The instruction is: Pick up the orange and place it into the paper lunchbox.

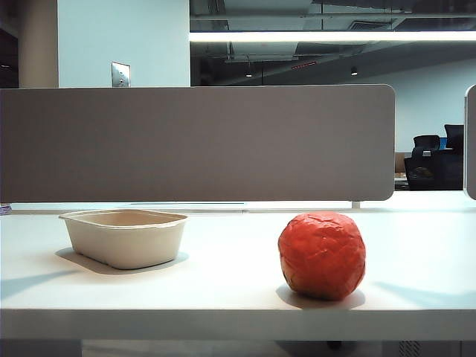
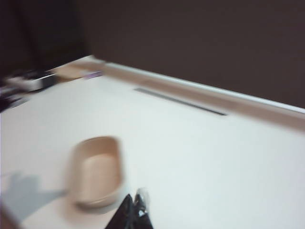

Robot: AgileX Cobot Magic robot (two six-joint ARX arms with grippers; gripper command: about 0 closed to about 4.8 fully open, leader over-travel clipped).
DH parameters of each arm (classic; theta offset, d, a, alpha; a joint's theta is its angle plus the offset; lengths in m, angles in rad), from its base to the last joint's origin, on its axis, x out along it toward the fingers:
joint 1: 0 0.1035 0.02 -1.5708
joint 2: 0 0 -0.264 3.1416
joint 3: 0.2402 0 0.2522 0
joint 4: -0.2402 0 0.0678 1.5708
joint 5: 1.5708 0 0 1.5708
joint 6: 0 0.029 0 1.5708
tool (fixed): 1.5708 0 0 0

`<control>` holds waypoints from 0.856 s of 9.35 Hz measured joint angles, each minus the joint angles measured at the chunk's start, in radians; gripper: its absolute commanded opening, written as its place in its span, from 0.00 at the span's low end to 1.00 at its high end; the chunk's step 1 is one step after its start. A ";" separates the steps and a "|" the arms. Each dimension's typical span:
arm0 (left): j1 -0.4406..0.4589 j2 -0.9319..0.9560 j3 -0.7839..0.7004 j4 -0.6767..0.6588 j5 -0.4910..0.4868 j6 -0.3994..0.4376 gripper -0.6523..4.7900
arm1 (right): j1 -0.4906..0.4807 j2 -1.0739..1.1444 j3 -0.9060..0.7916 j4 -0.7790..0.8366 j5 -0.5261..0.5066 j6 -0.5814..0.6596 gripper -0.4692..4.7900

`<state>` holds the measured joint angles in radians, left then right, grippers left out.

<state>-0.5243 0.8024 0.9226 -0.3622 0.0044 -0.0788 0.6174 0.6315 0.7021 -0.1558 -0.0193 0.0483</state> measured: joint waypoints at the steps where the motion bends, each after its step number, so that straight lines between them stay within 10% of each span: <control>1: 0.002 -0.001 0.009 -0.019 -0.027 0.052 0.11 | 0.262 -0.002 -0.001 -0.303 0.023 0.032 0.09; 8: 0.002 -0.001 0.009 0.013 -0.027 0.044 0.11 | 0.245 0.428 -0.258 0.008 -0.045 0.093 0.09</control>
<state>-0.5228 0.8013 0.9314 -0.3489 -0.0223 -0.0349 0.8623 1.0595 0.4442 -0.1474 -0.0647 0.1417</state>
